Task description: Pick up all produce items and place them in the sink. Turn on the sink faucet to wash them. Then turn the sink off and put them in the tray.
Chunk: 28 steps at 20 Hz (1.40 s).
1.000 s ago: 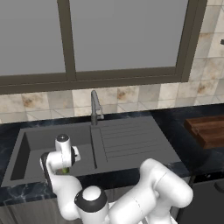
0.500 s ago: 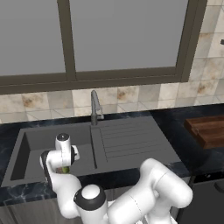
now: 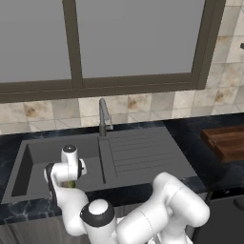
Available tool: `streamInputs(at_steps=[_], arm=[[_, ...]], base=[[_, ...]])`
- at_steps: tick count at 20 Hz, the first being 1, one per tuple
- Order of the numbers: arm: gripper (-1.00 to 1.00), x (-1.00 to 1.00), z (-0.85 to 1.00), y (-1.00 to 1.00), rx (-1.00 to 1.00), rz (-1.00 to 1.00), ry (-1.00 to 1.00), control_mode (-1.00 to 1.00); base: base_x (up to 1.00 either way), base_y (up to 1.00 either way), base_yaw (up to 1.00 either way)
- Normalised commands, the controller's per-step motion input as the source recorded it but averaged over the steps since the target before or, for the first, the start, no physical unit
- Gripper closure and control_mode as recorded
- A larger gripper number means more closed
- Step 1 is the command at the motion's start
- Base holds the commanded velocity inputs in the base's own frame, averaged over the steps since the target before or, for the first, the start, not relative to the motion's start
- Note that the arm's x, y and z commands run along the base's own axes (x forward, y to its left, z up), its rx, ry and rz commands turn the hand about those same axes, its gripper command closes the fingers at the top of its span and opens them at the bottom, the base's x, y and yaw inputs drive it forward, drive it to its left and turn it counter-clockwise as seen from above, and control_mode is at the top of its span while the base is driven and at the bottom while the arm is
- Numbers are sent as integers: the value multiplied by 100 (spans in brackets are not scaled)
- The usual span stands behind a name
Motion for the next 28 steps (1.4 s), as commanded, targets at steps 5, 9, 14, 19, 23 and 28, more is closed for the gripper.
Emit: streamInputs(at_steps=[5, 9, 14, 19, 23, 28], arm=[[-100, 0, -44, 0, 0, 0, 5, -100], [100, 0, -60, 0, 0, 0, 5, -100], [100, 0, -40, 0, 0, 1, 3, -100], [100, -1, 6, 0, 1, 0, -1, -100], [100, -5, 48, 0, 0, 0, -8, -100], [100, -2, 67, 0, 0, 0, -8, -100]], base=[[0, 0, 0], [0, 0, 0], [0, 0, 0], [0, 0, 0], [0, 0, 0], [0, 0, 0]])
